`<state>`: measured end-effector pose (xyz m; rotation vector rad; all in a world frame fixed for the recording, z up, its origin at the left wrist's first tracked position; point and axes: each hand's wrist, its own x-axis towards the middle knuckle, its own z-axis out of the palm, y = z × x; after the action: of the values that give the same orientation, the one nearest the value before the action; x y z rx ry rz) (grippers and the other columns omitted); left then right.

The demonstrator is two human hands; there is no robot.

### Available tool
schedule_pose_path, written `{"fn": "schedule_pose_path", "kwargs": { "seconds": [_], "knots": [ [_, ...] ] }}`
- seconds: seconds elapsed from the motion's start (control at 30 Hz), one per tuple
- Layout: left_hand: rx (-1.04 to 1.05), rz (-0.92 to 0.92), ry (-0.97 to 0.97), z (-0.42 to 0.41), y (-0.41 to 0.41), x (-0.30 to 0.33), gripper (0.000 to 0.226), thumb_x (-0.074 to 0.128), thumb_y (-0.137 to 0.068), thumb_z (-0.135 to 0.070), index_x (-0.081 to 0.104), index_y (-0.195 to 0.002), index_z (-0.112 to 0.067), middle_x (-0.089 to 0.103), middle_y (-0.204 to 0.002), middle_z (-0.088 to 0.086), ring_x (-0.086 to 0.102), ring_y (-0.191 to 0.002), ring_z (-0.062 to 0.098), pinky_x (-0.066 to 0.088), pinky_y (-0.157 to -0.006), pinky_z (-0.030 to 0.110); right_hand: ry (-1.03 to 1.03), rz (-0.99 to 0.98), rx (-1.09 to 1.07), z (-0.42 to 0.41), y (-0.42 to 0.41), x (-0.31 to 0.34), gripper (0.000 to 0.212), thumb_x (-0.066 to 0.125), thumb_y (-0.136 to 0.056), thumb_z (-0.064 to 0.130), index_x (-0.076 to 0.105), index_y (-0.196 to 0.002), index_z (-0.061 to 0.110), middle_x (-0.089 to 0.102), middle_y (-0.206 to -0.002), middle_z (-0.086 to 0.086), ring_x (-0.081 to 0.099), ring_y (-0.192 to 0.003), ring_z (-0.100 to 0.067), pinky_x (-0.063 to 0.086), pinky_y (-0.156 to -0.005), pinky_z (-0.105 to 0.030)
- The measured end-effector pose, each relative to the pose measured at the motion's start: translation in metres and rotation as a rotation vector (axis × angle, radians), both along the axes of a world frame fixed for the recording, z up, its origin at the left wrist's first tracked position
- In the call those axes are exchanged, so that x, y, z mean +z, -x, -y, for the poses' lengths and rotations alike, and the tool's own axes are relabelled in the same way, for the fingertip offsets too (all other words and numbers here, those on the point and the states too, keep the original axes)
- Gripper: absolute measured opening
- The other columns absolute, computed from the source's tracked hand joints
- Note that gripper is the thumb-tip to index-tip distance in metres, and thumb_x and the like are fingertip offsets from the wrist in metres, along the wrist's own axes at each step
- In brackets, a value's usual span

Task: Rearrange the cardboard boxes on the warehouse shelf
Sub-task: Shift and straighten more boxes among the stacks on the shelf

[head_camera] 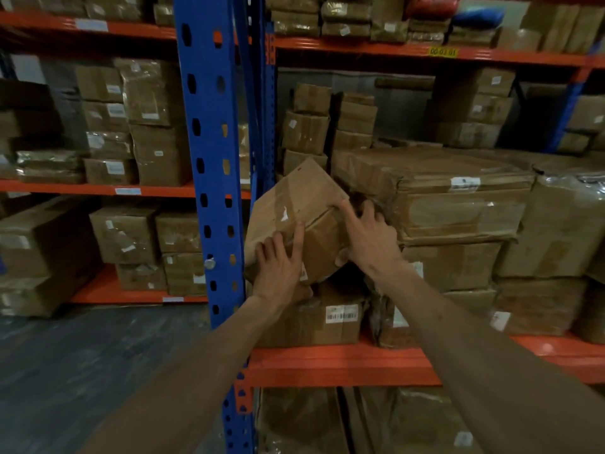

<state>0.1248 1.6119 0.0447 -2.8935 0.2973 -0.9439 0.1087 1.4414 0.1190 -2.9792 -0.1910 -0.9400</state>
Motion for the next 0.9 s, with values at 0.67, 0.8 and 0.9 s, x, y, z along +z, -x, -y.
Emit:
{"fn": "schedule_pose_path", "kwargs": {
  "seconds": [0.67,0.8,0.9],
  "knots": [
    [-0.228,-0.055,-0.461,-0.024,-0.012,-0.006,0.137,0.08,-0.056,-0.024,-0.015,-0.154,-0.018,0.034,-0.125,0.022,0.038,-0.108,0.038,0.032,-0.09,0.047,-0.136,-0.328,-0.116,0.002,-0.007,-0.046,0.085,0.086,-0.07,0.044,0.038,-0.138,0.023,0.065,-0.107,-0.013,0.063,-0.102,-0.037,0.039,-0.068,-0.039],
    [-0.231,-0.07,-0.48,-0.024,-0.009,-0.001,0.145,0.081,-0.053,-0.034,-0.023,-0.151,-0.019,0.024,-0.124,0.019,0.032,-0.107,0.036,0.027,-0.091,0.046,-0.196,-0.241,-0.073,0.002,0.0,-0.051,0.084,0.089,-0.062,0.048,0.044,-0.128,0.021,0.067,-0.097,-0.015,0.066,-0.094,-0.037,0.04,-0.064,-0.038],
    [-0.261,-0.098,-0.472,-0.027,-0.009,-0.005,0.141,0.078,-0.055,-0.028,-0.025,-0.151,-0.02,0.027,-0.126,0.022,0.03,-0.107,0.036,0.025,-0.092,0.047,-0.203,-0.221,-0.08,0.0,0.005,-0.054,0.08,0.088,-0.065,0.047,0.046,-0.127,0.02,0.068,-0.095,-0.014,0.067,-0.092,-0.036,0.039,-0.063,-0.037]
  ]
}}
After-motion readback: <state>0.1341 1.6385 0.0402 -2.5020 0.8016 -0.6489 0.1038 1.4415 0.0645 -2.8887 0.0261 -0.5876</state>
